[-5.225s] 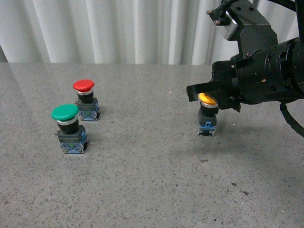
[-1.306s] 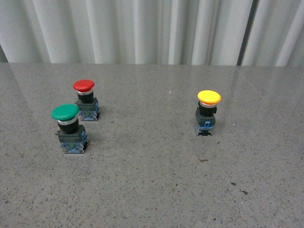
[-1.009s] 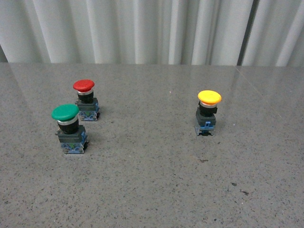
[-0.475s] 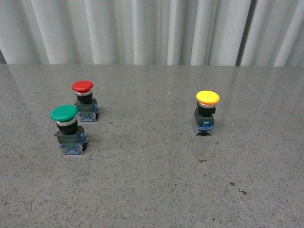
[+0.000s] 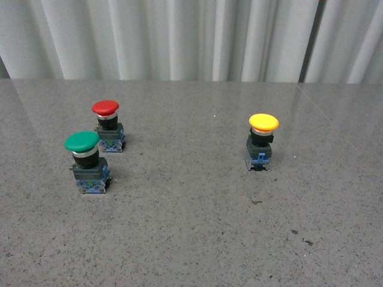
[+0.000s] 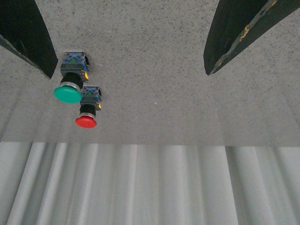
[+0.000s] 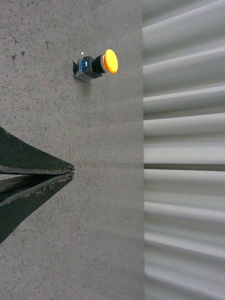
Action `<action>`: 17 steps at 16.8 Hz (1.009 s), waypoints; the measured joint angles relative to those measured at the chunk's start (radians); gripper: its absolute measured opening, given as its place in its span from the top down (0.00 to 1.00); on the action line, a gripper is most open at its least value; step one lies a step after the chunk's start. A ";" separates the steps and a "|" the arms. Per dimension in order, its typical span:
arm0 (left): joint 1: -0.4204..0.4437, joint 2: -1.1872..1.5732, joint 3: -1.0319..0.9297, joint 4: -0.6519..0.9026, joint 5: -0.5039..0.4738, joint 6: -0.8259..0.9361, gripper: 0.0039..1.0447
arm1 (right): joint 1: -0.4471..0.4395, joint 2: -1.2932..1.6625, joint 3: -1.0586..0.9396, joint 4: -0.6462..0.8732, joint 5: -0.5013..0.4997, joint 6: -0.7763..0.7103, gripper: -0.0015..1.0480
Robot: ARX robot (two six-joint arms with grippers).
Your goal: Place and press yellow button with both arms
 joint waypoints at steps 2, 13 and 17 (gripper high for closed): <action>0.000 0.000 0.000 0.000 0.000 0.000 0.06 | 0.000 0.000 0.000 0.000 0.000 0.000 0.82; 0.000 0.000 0.000 0.000 0.000 0.000 0.06 | 0.000 0.000 0.000 0.000 0.000 0.000 0.07; 0.000 0.000 0.000 0.000 0.000 0.000 0.06 | 0.000 0.000 0.000 0.000 0.000 0.000 0.06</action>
